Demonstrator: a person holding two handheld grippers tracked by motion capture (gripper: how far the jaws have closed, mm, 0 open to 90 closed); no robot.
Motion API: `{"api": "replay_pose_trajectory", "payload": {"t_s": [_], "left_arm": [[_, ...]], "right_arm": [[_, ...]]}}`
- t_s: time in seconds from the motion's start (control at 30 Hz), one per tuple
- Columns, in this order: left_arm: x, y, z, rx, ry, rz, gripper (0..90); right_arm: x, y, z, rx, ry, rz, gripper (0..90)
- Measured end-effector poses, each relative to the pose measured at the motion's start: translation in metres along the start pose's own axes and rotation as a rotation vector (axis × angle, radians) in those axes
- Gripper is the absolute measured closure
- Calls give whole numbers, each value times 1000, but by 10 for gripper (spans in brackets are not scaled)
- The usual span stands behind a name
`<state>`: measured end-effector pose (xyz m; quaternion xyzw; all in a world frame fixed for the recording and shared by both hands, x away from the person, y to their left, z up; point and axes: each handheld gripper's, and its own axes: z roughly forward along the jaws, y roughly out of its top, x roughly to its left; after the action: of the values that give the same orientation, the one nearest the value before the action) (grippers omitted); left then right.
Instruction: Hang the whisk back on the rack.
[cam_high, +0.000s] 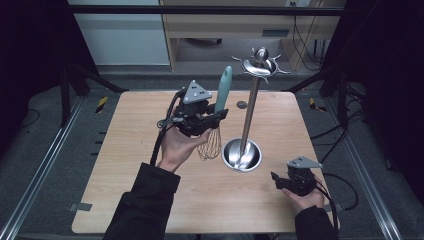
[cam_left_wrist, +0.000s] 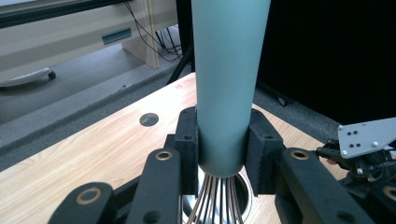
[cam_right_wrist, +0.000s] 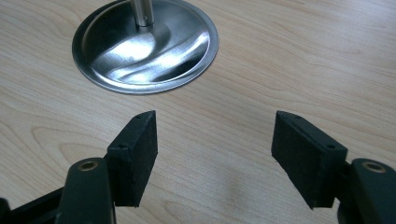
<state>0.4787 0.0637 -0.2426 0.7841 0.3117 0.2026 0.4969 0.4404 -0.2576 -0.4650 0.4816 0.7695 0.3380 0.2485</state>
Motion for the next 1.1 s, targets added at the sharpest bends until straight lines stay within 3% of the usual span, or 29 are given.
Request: {"api": "replay_pose_trajectory", "payload": {"t_s": [1.1], "left_arm": [[-7, 8, 20, 68, 20, 21, 690]], "right_arm": [[0, 0, 0, -1, 3, -4, 314]]}}
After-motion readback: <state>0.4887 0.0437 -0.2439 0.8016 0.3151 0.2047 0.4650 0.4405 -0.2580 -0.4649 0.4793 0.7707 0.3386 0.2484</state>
